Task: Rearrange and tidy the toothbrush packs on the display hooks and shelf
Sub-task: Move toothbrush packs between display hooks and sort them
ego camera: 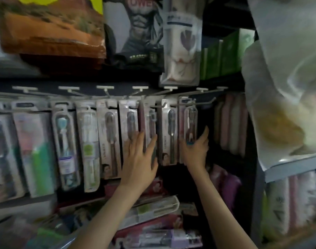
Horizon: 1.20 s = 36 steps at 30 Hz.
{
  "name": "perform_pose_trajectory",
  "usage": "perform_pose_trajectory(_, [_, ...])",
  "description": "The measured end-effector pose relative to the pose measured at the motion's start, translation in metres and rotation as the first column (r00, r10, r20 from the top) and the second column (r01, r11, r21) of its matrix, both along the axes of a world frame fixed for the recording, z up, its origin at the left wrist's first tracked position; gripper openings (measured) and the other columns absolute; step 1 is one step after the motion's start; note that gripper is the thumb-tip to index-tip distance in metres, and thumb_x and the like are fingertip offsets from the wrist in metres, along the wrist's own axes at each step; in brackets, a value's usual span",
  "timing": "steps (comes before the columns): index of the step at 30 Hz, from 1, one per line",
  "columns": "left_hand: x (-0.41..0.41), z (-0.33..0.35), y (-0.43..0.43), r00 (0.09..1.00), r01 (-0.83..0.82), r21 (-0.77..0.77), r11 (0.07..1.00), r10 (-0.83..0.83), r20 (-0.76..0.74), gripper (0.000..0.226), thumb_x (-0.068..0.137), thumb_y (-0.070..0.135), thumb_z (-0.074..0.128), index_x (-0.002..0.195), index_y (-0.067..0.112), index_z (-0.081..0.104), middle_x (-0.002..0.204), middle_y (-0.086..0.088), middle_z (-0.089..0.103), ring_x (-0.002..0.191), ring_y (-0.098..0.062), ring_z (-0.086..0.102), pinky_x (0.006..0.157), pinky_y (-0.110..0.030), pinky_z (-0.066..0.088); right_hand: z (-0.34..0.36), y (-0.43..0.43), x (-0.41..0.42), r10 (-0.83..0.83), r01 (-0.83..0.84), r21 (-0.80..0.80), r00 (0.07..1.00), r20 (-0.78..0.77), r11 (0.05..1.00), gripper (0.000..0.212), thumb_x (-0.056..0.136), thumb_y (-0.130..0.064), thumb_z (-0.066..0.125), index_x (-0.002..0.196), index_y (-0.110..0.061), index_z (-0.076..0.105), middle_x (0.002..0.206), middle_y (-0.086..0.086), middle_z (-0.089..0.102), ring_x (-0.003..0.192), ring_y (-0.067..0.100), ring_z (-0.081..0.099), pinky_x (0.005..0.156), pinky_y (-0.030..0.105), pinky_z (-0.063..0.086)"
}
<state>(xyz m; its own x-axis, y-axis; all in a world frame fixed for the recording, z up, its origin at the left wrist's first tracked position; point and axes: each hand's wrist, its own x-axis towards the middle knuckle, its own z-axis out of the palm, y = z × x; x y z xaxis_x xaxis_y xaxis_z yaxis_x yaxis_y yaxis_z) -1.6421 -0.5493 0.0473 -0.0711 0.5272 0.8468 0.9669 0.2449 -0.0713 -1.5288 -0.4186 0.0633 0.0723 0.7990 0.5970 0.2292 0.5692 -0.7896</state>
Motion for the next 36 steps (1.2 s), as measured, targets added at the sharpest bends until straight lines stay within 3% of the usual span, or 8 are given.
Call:
perform_pose_trajectory(2, [0.002,-0.002,0.012,1.0,-0.002,0.003,1.0,0.002,-0.012,0.073,0.078,0.022,0.072,0.143,0.014,0.041,0.148,-0.02,0.033,0.138,-0.035,0.029,0.109,-0.054,0.022,0.002,0.01,0.001,0.085,-0.086,-0.049,0.996,-0.033,0.995,0.088,0.085,-0.027,0.067,0.149,-0.007,0.01,0.145,0.022,0.036,0.131,0.035,0.037,0.101,0.032,0.033])
perform_pose_trajectory(5, [0.002,-0.003,0.024,1.0,-0.027,-0.004,1.0,0.027,0.002,0.074,0.078,0.02,0.07,0.144,0.012,0.038,0.15,-0.021,0.029,0.139,-0.038,0.025,0.111,-0.056,0.024,0.003,0.022,0.001,0.135,-0.133,-0.092,0.991,0.01,0.987,0.051,0.09,-0.026,0.061,0.133,-0.006,0.042,0.125,0.017,0.055,0.114,0.031,0.054,0.079,0.024,0.039])
perform_pose_trajectory(8, [-0.001,-0.005,0.031,0.999,-0.045,-0.009,0.999,0.045,0.031,0.077,0.076,0.018,0.072,0.144,0.011,0.037,0.151,-0.022,0.027,0.139,-0.04,0.024,0.11,-0.058,0.025,0.003,0.022,-0.002,0.11,-0.116,-0.093,0.991,-0.071,0.989,0.034,0.089,-0.023,0.061,0.115,-0.003,0.053,0.109,0.015,0.061,0.097,0.029,0.061,0.071,0.02,0.036])
perform_pose_trajectory(14, [-0.008,-0.006,0.031,0.997,-0.045,-0.025,0.999,0.047,0.058,0.079,0.074,0.013,0.072,0.143,0.009,0.036,0.15,-0.026,0.025,0.139,-0.04,0.025,0.11,-0.058,0.025,0.011,0.003,-0.002,0.118,-0.196,-0.21,0.935,-0.334,0.958,0.04,0.091,-0.031,0.058,0.117,-0.002,0.051,0.111,0.017,0.063,0.101,0.032,0.061,0.073,0.023,0.04])
perform_pose_trajectory(19, [-0.004,-0.01,0.015,0.995,-0.007,-0.02,1.0,0.009,0.096,0.075,0.077,0.013,0.07,0.144,0.009,0.036,0.149,-0.026,0.026,0.138,-0.04,0.027,0.11,-0.056,0.026,0.001,-0.03,0.001,0.205,-0.233,-0.063,0.935,-0.289,0.971,0.037,0.089,-0.029,0.061,0.119,-0.009,0.052,0.099,-0.001,0.058,0.086,0.012,0.054,0.063,0.011,0.034])
perform_pose_trajectory(26, [-0.006,-0.008,-0.02,0.993,0.051,-0.063,0.997,-0.044,0.11,0.066,0.089,0.021,0.06,0.147,0.013,0.03,0.153,-0.022,0.021,0.141,-0.035,0.019,0.115,-0.05,0.018,0.005,-0.048,0.003,0.15,-0.168,-0.01,0.903,-0.404,0.986,0.037,0.09,-0.026,0.06,0.119,-0.006,0.05,0.11,0.009,0.063,0.093,0.021,0.061,0.075,0.023,0.046])
perform_pose_trajectory(31, [-0.006,-0.007,-0.039,0.982,0.107,-0.095,0.99,-0.09,0.164,0.066,0.091,0.023,0.057,0.149,0.016,0.025,0.156,-0.016,0.014,0.144,-0.031,0.012,0.117,-0.05,0.015,0.006,-0.062,0.01,0.097,-0.146,-0.045,0.83,-0.549,0.988,0.022,0.092,-0.022,0.057,0.107,-0.014,0.043,0.096,0.001,0.057,0.076,0.006,0.057,0.056,0.003,0.04])
perform_pose_trajectory(36, [0.0,-0.007,-0.061,0.973,0.14,-0.064,0.988,-0.125,0.193,0.068,0.092,0.026,0.056,0.15,0.021,0.02,0.157,-0.012,0.014,0.143,-0.03,0.015,0.115,-0.043,0.016,-0.008,-0.101,-0.001,0.25,-0.275,-0.002,0.876,-0.413,0.961,0.029,0.092,-0.031,0.056,0.116,-0.018,0.047,0.102,-0.005,0.06,0.087,0.009,0.06,0.066,0.01,0.044])
